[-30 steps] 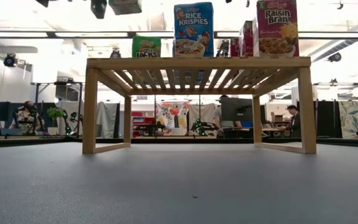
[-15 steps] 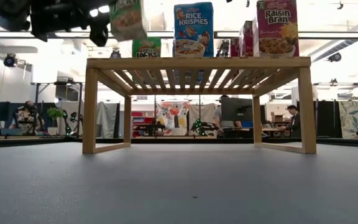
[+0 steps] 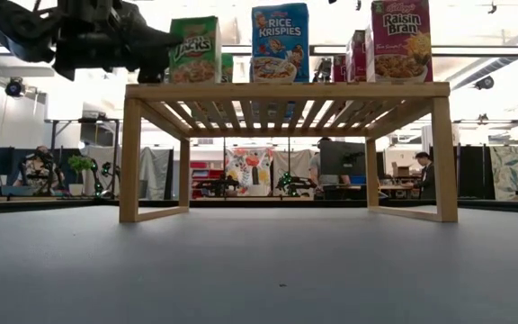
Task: Stack cereal on shelf
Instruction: Put the top green cereal box on the shelf
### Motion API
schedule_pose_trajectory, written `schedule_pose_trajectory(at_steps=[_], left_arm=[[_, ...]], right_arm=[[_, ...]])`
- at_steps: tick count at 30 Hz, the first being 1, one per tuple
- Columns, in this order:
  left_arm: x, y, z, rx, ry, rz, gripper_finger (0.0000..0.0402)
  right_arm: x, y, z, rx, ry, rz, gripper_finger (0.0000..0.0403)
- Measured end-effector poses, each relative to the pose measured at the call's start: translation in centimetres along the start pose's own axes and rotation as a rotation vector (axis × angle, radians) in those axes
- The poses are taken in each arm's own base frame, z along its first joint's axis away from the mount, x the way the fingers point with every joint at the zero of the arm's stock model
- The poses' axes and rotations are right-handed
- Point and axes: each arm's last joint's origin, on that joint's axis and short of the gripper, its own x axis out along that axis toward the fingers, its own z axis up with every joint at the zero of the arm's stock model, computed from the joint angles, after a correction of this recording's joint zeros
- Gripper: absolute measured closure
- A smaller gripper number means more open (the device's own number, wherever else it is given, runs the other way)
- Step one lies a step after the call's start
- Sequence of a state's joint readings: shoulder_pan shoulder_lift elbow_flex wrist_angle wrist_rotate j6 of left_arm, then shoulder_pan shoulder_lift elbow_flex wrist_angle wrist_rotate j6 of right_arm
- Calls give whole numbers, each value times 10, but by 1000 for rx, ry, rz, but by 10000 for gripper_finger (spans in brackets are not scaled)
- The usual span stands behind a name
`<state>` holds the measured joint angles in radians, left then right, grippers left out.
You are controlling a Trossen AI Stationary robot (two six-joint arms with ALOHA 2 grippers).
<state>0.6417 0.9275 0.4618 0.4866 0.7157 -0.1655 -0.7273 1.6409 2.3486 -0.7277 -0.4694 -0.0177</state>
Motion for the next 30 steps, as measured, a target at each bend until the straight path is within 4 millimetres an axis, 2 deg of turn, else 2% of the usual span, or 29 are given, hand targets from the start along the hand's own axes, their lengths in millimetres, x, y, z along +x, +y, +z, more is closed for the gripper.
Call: schedule_pose_trajectory(at_steps=[13,25,30], left_arm=[[15,2,-12,-11,39,-42,267],[14,0,-10,-25,32,-42,183],[7,-6,-4,-43,22,-42,168]], right_arm=[[0,0,0,0,0,-2,126],[0,0,0,-6,1,-11,126],[0,-1,0,-20,2,-26,126]])
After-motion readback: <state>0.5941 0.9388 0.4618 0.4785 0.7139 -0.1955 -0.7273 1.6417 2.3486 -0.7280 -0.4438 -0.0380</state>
